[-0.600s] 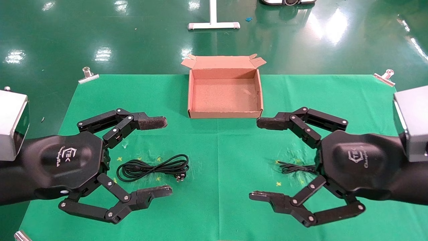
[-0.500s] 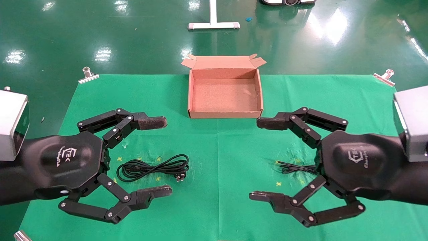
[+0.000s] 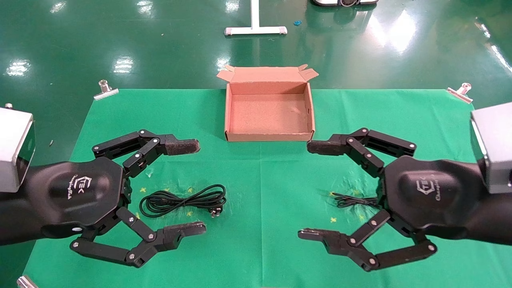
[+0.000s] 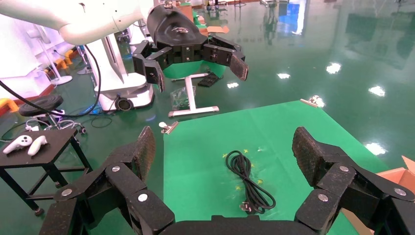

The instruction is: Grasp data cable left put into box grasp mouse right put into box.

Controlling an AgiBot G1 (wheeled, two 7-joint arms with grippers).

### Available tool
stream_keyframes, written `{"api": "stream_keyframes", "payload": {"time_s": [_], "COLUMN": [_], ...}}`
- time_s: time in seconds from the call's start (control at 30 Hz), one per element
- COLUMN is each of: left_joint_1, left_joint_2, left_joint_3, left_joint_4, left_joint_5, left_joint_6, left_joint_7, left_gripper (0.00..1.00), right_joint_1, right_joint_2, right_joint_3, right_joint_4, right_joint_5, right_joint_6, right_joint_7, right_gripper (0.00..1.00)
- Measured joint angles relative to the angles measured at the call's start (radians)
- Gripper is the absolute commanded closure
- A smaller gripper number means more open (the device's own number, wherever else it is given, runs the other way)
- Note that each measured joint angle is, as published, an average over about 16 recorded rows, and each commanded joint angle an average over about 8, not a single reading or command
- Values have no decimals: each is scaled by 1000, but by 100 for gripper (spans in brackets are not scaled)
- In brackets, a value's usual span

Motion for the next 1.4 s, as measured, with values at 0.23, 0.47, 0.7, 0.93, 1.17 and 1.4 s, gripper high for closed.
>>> {"api": "stream_keyframes", "payload": {"time_s": [0.23,0.47,0.7,0.93,1.17,1.4], "left_joint_1": [-5,-71,-197,-309,-352,-347], "left_joint_2": [-6,-22,-5,81,191,275], "left_joint_3": [7,65,175,294,391,464], "left_joint_4": [-8,-39,-70,-75,-74,-72], "left_joint_5": [22,181,466,755,1000,1207], "left_joint_6": [1,9,13,-6,-61,-123], "left_joint_7": [-1,-27,-70,-108,-152,-215], "left_gripper": [0,0,0,0,0,0], "right_joint_1": [4,33,78,107,112,107], "right_joint_2": [11,44,76,85,93,108], "right_joint_3": [-3,-24,-51,-63,-63,-61], "right_joint_4": [10,40,70,74,75,76], "right_joint_5": [-31,-159,-309,-362,-366,-365], "right_joint_6": [4,25,47,53,53,56], "right_joint_7": [-13,-43,-70,-68,-60,-53], "right_gripper": [0,0,0,0,0,0]}}
